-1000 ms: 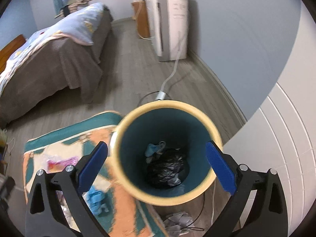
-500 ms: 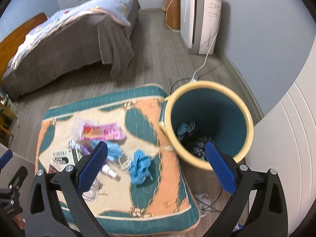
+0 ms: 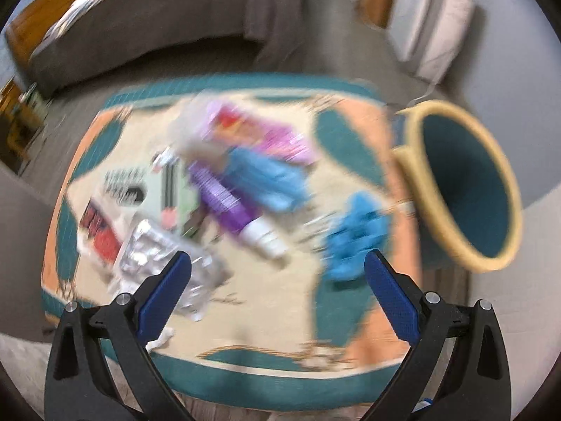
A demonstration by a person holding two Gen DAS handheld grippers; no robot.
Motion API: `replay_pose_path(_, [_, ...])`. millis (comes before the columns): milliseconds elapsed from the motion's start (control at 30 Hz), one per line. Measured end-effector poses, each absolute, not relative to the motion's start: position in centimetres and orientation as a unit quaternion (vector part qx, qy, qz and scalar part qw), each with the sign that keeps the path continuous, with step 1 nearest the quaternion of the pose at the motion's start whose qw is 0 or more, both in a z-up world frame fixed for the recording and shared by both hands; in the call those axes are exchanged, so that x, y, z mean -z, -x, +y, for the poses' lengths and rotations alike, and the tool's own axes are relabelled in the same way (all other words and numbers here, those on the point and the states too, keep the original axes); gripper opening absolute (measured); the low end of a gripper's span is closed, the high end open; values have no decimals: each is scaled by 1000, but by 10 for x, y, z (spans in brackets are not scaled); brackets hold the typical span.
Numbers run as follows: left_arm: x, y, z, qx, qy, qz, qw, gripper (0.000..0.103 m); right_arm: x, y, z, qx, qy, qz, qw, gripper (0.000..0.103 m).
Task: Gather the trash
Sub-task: 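Move both tools back over the remaining trash on the cushion, then lower the right tool to the pile and grasp a clear plastic strip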
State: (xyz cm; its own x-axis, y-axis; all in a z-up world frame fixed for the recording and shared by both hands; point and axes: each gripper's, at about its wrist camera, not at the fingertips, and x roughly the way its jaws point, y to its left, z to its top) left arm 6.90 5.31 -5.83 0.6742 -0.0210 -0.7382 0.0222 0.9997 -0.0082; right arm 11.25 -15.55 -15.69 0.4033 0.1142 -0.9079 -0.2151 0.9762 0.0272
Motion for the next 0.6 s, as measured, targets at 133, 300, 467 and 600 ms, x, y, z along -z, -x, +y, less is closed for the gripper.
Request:
replay_pose_path(133, [61, -73, 69, 2, 14, 409, 912, 97, 176, -108, -125, -137, 78, 548, 822, 97])
replay_pose_path(300, [62, -76, 90, -10, 55, 416, 908, 97, 188, -99, -93, -198, 121, 559, 796, 97])
replay_pose_path(467, [63, -78, 97, -5, 85, 420, 904, 97, 201, -88, -68, -229, 178, 558, 778, 97])
replay_pose_path(600, [64, -80, 94, -5, 74, 423, 903, 97, 208, -93, -60, -226, 205, 546, 780, 97])
